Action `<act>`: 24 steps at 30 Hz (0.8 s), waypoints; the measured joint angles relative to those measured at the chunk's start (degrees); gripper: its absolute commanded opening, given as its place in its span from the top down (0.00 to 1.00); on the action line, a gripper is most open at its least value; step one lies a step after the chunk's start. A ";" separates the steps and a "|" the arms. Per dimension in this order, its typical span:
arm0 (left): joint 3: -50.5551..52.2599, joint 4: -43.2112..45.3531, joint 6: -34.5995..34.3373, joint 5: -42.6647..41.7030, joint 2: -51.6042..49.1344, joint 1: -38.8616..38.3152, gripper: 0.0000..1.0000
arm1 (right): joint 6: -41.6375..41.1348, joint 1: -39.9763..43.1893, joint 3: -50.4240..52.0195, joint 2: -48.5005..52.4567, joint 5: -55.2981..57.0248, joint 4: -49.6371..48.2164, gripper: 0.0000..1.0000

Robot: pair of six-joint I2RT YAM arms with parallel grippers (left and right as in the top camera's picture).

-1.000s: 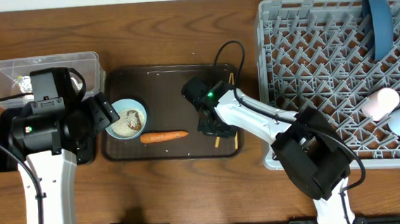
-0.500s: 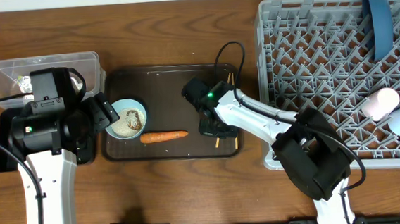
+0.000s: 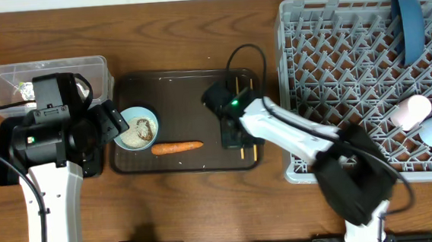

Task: Sort waste into correct bins and load items into the dishwasher rack
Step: 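Place the chopstick along the rack's left edge with the right gripper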

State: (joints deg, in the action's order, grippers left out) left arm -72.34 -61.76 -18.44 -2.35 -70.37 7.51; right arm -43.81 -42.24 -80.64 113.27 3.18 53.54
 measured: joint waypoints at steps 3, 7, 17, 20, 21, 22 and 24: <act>0.00 0.00 -0.02 -0.02 0.00 0.00 0.11 | 4.44 1.49 0.02 -6.64 0.11 0.48 0.99; 0.00 0.00 -0.02 -0.02 0.00 0.00 0.11 | 9.57 4.72 0.02 -15.34 0.33 3.04 0.99; 0.00 0.00 -0.02 0.00 0.00 0.00 0.11 | 14.51 15.82 0.55 -20.44 2.73 11.41 0.99; 0.00 0.00 -0.02 0.00 0.00 0.00 0.11 | 14.69 17.55 2.32 -19.93 3.15 11.23 0.99; 0.00 0.00 -0.02 0.00 0.00 0.00 0.11 | 14.69 17.70 3.19 -19.69 3.19 11.10 0.99; 0.00 0.02 0.00 0.00 0.00 0.00 0.11 | 14.67 17.73 4.20 -19.30 3.30 10.99 0.99; 0.00 0.00 0.00 0.00 0.00 0.00 0.11 | 14.69 17.73 5.99 -18.36 3.28 10.21 0.99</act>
State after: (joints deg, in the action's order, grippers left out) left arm -72.34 -61.76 -18.44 -2.35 -70.37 7.51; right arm -29.12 -24.51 -74.65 94.91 6.46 63.75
